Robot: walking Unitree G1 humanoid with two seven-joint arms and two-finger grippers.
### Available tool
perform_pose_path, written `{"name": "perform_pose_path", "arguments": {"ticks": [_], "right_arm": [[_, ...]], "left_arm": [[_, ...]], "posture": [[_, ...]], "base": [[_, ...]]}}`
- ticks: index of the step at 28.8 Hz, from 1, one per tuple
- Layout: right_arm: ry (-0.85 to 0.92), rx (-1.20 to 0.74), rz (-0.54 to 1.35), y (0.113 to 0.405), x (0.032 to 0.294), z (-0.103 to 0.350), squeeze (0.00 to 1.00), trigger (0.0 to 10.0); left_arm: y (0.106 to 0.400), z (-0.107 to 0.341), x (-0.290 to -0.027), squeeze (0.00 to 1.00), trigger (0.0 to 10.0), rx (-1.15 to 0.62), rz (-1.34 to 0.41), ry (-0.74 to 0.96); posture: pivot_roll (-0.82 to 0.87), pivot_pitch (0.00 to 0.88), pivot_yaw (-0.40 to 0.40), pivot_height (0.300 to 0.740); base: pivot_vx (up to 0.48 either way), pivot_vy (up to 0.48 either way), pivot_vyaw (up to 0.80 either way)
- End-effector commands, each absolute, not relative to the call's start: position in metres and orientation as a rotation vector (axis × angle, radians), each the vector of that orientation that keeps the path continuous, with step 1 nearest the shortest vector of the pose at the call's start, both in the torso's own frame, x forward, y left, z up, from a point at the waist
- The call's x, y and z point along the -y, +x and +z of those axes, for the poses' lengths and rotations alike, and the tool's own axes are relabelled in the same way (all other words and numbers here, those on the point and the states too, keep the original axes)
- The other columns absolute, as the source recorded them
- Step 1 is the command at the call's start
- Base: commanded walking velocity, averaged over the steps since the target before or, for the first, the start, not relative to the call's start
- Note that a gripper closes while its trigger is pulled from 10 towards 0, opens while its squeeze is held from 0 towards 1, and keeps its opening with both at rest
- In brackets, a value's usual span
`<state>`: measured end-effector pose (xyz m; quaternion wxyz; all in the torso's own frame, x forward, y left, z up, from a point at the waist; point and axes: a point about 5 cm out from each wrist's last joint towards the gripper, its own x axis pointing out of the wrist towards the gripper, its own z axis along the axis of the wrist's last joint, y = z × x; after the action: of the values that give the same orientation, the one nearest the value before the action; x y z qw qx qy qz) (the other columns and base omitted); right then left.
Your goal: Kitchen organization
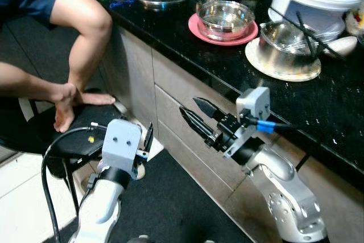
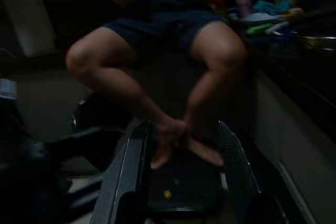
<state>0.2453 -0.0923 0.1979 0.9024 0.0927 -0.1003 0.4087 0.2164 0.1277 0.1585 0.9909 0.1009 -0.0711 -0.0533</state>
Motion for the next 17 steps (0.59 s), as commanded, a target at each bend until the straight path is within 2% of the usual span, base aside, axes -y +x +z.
{"name": "perform_pose_path", "arguments": {"ticks": [1,17], "right_arm": [[0.22,0.197,0.873,0.242,0.088,0.198,0.0,10.0],[0.286,0.199,0.922,0.242,0.081,0.215,0.0,10.0]], "left_arm": [[0.216,0.155,-0.13,0.0,10.0,0.118,-0.1,0.222],[0.217,0.155,-0.126,0.0,10.0,0.112,-0.113,0.217]], "posture": [[0.04,0.097,-0.044,0.74],[0.04,0.095,-0.041,0.74]], "base": [[0.349,0.0,0.0],[0.348,0.0,0.0]]}}
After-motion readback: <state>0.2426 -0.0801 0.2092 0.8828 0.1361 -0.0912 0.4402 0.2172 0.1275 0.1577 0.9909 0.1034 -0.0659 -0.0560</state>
